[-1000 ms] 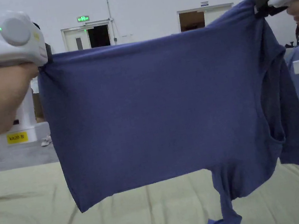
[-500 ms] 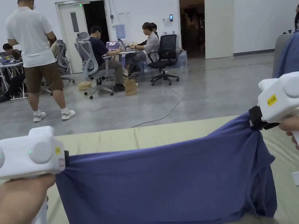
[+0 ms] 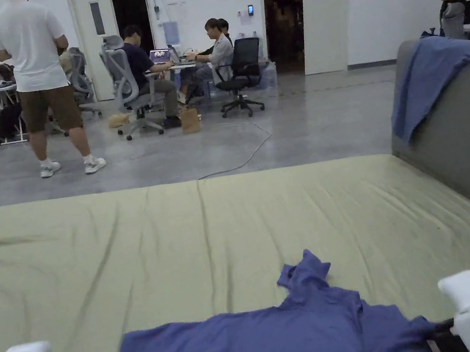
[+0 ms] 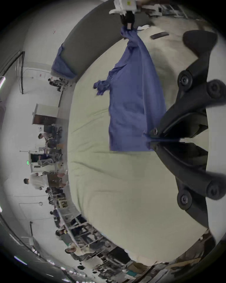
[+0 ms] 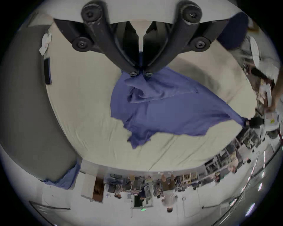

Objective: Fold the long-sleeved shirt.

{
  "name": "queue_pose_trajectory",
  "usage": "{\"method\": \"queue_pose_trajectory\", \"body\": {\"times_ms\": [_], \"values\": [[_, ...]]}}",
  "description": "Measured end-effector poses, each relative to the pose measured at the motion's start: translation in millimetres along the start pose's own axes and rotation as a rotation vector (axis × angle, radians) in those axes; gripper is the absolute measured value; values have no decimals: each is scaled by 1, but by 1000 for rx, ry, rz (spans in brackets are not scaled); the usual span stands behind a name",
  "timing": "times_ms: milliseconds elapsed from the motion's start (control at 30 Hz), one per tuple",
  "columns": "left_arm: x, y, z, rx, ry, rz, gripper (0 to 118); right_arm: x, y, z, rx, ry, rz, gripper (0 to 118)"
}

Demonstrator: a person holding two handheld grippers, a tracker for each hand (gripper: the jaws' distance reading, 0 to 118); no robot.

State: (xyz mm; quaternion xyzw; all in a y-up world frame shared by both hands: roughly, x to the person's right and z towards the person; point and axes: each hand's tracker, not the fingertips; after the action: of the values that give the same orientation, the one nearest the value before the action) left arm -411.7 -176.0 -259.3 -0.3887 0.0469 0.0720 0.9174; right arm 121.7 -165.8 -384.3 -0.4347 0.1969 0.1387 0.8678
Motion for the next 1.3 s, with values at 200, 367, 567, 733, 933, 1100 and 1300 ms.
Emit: {"method": "queue_pose_trajectory", "body": {"times_ms": [200,367,567,733,933,1100,1300], "values": [[0,-78,28,-65,-13,-38,0,-21,-95,22,-62,36,-23,0],[-3,-130,24,-149,-27,-14,0,-28,-144,6,-200,64,-57,0],[-4,-177,-11,-265,6,-25,0,-29,-165,-38,-350,50,-93,0],[-9,-204,-34,-343,9,49,2,-34,-169,-62,-449,60,-105,16],[0,-178,-11,-299,-5,33,118,-21,-170,-24,-346,46,-239,113],[30,-154,48,-59,-32,138,88,-20,-159,47,-98,-7,-312,116],[70,-147,35,-48,-33,207,0,-40,-131,24,-35,68,-418,0]]}}
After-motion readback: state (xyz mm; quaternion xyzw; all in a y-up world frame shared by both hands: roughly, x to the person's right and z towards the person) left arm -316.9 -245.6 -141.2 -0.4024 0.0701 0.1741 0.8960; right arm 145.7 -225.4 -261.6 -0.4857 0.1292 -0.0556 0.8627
